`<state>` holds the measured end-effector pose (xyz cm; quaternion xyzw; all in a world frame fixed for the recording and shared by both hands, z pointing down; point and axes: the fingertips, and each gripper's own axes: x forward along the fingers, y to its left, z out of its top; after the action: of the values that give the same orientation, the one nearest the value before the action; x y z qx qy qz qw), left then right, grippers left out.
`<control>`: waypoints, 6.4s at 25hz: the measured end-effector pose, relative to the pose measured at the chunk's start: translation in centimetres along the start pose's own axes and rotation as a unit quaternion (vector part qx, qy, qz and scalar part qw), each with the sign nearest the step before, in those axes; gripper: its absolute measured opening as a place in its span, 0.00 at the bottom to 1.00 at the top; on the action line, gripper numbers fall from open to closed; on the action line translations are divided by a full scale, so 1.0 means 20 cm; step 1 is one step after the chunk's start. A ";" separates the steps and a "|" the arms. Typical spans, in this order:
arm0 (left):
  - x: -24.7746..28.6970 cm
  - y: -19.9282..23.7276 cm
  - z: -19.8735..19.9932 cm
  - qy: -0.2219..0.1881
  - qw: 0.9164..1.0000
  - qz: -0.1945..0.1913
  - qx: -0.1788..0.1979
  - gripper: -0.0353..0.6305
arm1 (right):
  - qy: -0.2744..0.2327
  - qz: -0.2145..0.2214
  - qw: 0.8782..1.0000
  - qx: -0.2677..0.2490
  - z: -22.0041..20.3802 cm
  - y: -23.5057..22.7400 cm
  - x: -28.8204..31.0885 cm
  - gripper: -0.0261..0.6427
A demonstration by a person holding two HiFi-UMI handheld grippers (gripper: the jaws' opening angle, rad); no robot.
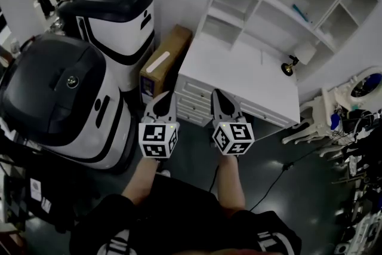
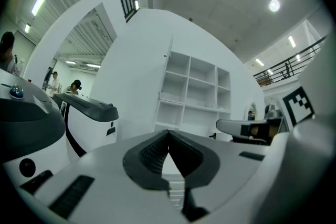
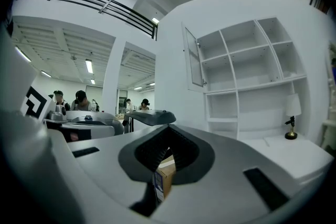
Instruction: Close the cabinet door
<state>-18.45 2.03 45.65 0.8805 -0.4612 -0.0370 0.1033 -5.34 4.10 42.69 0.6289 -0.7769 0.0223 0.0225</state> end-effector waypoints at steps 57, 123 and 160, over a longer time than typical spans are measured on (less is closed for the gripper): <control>1.05 0.38 0.36 -0.024 0.997 -0.031 0.073 0.07 | -0.040 -0.017 0.987 -0.155 0.37 -0.27 1.11 0.11; 1.94 0.24 1.97 -0.301 0.883 -0.107 0.344 0.07 | -0.194 -0.061 0.955 -0.218 0.96 -0.57 1.90 0.30; 2.05 -0.11 2.39 -0.280 0.684 -0.063 0.671 0.19 | -0.194 -0.052 0.965 -0.166 0.95 -0.60 1.85 0.27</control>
<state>-0.92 -37.52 -0.24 0.6902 -0.3133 0.0315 -0.6515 -1.50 -35.79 26.16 0.6477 -0.7257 -0.2309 -0.0236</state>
